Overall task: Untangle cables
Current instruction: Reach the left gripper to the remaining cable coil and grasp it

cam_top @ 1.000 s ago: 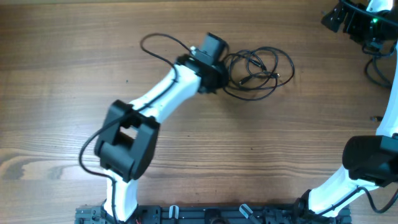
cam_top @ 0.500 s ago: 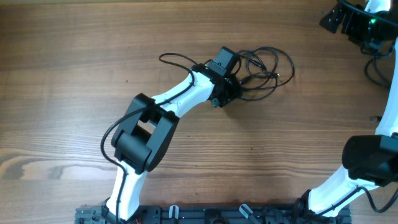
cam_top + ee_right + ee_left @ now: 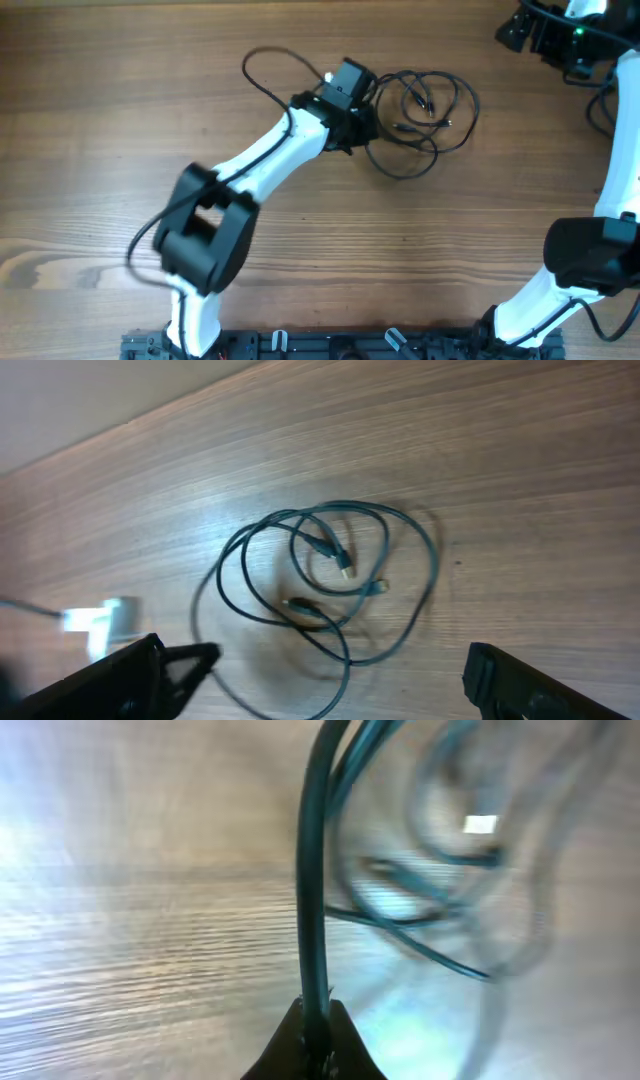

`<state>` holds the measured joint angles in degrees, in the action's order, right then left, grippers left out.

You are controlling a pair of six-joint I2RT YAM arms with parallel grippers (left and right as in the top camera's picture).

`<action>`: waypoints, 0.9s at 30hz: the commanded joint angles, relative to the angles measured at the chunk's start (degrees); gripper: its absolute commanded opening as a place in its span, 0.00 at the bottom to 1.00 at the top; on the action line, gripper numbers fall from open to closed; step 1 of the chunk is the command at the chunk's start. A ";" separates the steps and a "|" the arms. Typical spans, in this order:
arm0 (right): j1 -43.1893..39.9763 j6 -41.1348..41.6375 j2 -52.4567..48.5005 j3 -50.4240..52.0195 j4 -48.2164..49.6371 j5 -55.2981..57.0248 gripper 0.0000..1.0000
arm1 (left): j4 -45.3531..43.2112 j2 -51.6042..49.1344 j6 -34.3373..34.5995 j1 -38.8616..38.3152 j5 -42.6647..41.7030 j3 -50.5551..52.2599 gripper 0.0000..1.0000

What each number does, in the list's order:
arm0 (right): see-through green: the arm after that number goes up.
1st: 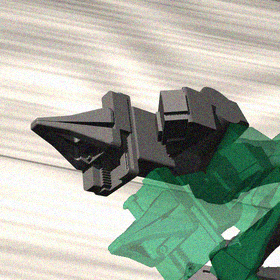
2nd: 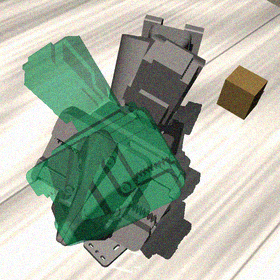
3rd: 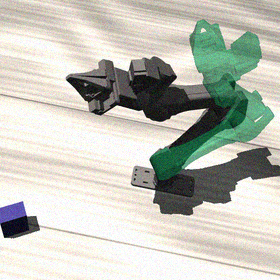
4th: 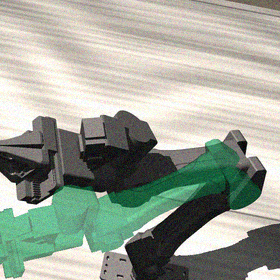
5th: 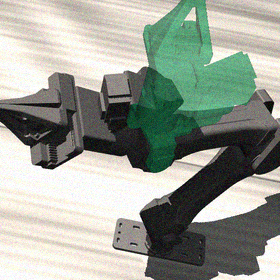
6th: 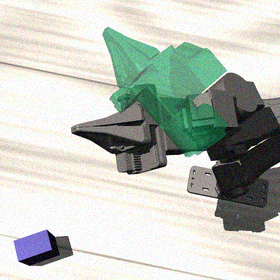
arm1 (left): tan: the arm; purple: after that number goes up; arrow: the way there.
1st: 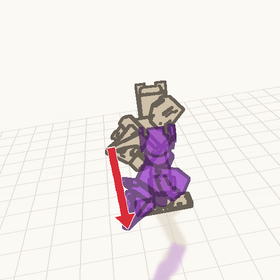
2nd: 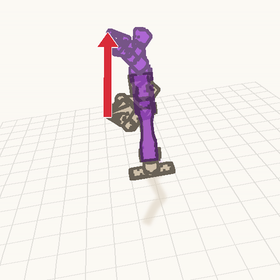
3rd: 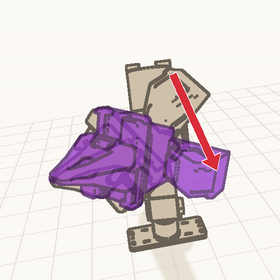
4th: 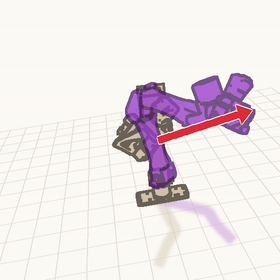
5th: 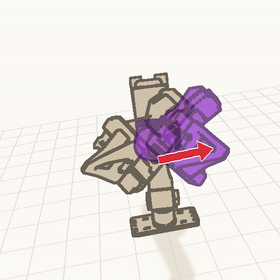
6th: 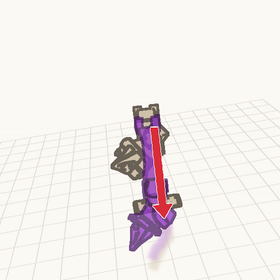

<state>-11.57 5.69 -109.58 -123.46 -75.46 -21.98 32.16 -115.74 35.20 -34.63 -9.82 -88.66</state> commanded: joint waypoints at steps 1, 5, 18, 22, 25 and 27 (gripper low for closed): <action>1.95 -0.61 -0.94 0.22 0.85 0.57 1.00 | 0.90 10.10 -13.68 0.02 1.75 -0.66 0.04; 4.13 -0.79 -1.36 0.22 1.14 0.57 1.00 | 1.05 15.85 -18.34 0.22 1.79 -0.66 0.04; 6.12 -1.05 -6.86 0.22 -0.37 0.55 1.00 | -2.08 24.28 -18.34 3.61 -1.22 -1.60 0.04; 6.12 -1.07 -7.23 0.22 -0.22 0.55 1.00 | -5.05 29.75 -18.27 7.28 -13.62 -1.62 0.04; 6.25 -1.05 -7.32 0.22 0.02 0.55 1.00 | -6.16 31.10 -18.03 8.37 -19.71 -1.62 0.04; 6.71 -1.05 -7.34 0.22 -0.02 0.55 1.00 | -6.12 31.32 -18.05 8.90 -22.34 -1.62 0.04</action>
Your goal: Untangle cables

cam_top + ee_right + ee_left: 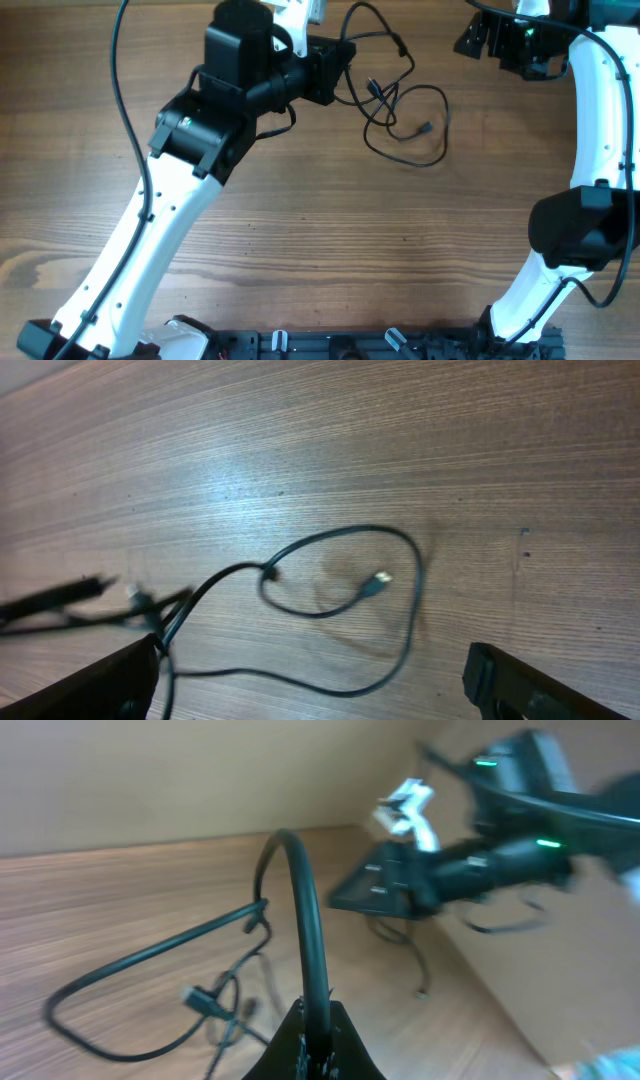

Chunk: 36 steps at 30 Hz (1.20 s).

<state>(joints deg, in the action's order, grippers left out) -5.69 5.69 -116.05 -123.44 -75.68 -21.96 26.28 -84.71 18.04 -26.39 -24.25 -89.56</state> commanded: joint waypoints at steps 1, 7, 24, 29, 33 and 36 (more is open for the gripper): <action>0.90 -1.07 -0.87 0.20 0.17 0.52 1.00 | -0.20 0.28 -0.90 0.81 -7.89 -0.72 0.04; 1.03 -1.20 -0.87 0.20 -0.11 0.52 1.00 | -0.42 0.28 1.84 4.22 -7.48 -0.72 0.04; 9.05 -12.33 -0.87 0.20 -5.29 -8.74 0.98 | -1.81 0.26 61.35 9.42 -1.79 -0.72 0.05; 10.73 -22.29 -0.87 0.20 -5.79 -20.31 0.96 | -4.63 0.28 64.11 9.60 -1.62 -0.72 0.05; 10.71 -22.03 -0.87 0.20 -5.09 -21.42 0.95 | -5.09 0.28 63.98 9.57 -1.62 -0.72 0.04; 10.71 -22.56 -0.87 0.20 -5.60 -21.40 0.94 | -4.42 0.22 63.14 9.60 1.14 -0.70 0.04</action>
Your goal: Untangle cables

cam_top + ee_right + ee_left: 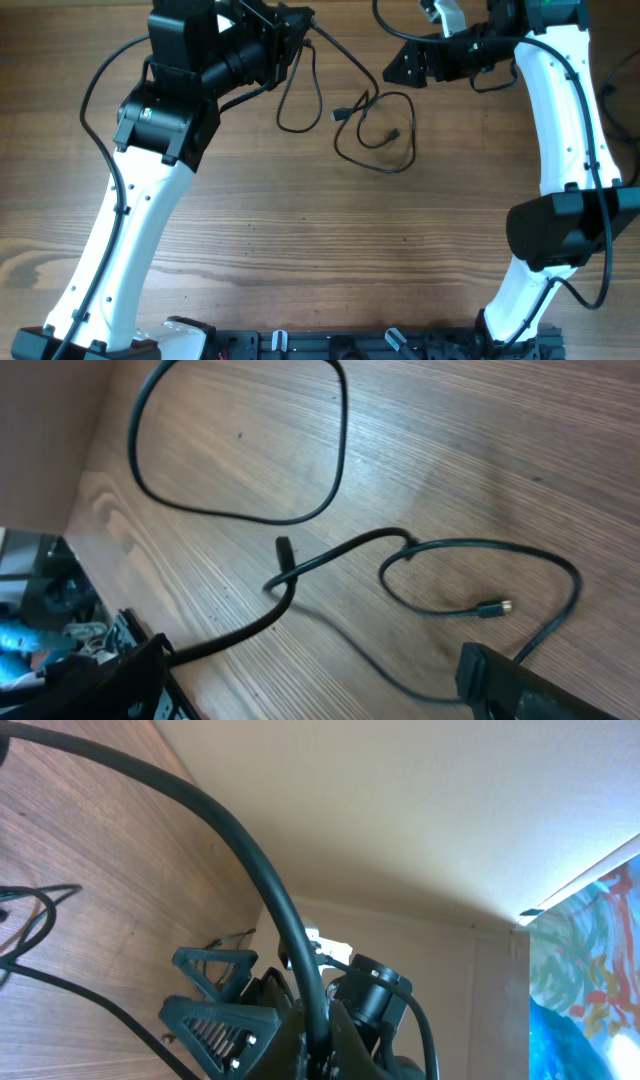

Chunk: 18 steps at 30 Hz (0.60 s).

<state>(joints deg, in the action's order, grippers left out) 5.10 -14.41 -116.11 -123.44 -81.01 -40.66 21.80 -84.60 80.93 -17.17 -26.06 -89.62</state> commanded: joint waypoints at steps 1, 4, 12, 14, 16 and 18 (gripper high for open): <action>-0.09 -4.09 -0.81 0.20 -0.59 -2.71 0.94 | 0.76 0.07 0.28 0.37 4.37 -0.63 0.04; 0.00 -16.17 -0.81 0.20 -4.00 -5.86 0.94 | 3.10 -0.46 0.28 0.42 8.61 -0.61 0.04; 2.03 -25.90 -1.03 0.20 -4.61 -12.33 0.86 | 2.91 -2.43 0.57 0.42 7.65 -0.61 0.04; 2.97 -25.00 -1.66 0.20 -2.36 -12.07 0.82 | 2.62 -2.43 0.57 0.42 6.69 -0.61 0.04; 3.96 -21.07 -2.60 0.20 1.09 -10.95 0.78 | 2.23 -2.43 0.57 0.42 4.81 -0.61 0.04; 5.05 -16.85 -3.61 0.20 4.50 -8.81 0.75 | 2.23 -2.43 0.55 0.42 3.69 -0.61 0.05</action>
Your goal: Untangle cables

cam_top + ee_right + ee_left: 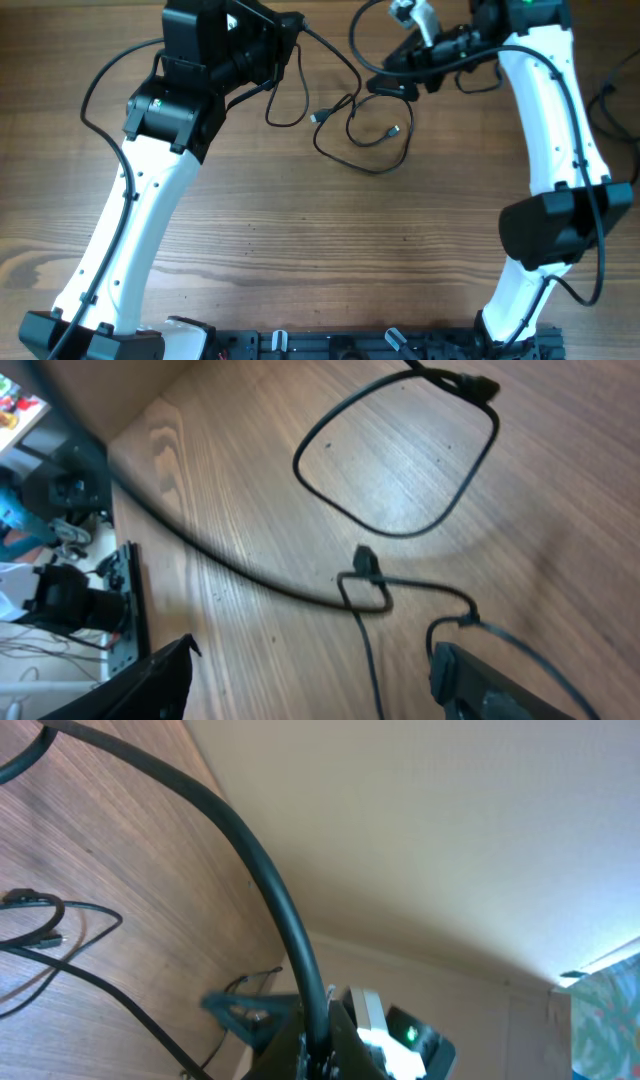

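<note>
Thin black cables (362, 128) lie looped together on the wooden table, behind its middle. One thicker black cable (262, 870) rises from them into my left gripper (288, 30), which is shut on it high above the table; the left wrist view shows it pinched in the gripper (320, 1045). A loose loop (398, 468) and a plug end (364, 558) lie below my right gripper (318, 672). That right gripper (393, 74) is open, just right of the cables, with nothing between its fingers.
The arms' base rail (350, 345) runs along the front edge. Another dark cable (608, 100) hangs at the right edge. Equipment (60, 550) stands past the table's edge in the right wrist view.
My right gripper has moved left and closer to the cables, still open. The loops on the table have shifted slightly left. My left gripper stays shut on the raised cable.
My left gripper was first low at the table, shut on a cable beside a tight tangle, the right arm far back right. Then it stood raised with the cable and the tangle looser. Later the loops were spread wider and the right gripper had come over.
</note>
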`<state>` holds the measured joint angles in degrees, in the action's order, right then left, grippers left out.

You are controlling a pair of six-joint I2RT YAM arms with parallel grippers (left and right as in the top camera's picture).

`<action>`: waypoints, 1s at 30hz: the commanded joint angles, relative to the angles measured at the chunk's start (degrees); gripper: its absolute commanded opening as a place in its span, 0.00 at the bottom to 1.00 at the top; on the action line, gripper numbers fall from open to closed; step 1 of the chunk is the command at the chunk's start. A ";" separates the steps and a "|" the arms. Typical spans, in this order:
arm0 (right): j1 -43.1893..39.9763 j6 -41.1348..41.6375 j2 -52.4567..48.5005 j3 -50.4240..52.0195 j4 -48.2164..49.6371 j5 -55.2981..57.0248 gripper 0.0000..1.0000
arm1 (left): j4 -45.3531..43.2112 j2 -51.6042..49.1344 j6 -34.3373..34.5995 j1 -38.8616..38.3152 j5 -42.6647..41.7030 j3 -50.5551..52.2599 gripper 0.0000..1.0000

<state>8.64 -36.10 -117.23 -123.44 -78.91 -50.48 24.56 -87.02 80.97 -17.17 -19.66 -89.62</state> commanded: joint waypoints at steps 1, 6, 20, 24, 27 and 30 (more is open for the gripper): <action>2.03 5.11 -2.99 0.20 3.08 1.07 0.73 | -0.50 0.00 0.50 0.42 -2.97 -0.61 0.05; 3.91 5.75 -3.21 0.20 4.00 2.23 0.58 | -0.33 0.00 0.48 0.42 -3.45 -0.61 0.05; 3.89 47.54 -3.21 0.20 4.92 38.51 0.04 | 15.85 -0.74 -22.69 0.39 3.93 -0.59 0.04; 4.28 42.23 -3.21 0.20 3.13 34.45 0.05 | 19.04 -2.56 -41.62 0.42 3.91 -0.59 0.04; 4.39 35.17 -3.21 0.20 3.23 23.67 0.17 | 20.79 -3.32 -53.42 0.42 3.65 -0.61 0.04; 4.59 35.04 -3.23 0.20 5.09 17.20 0.56 | 22.69 -3.26 -62.73 0.42 2.97 -0.61 0.04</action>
<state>12.62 1.67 -119.79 -123.42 -75.35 -24.29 46.28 -90.30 34.50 -17.17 -16.51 -89.62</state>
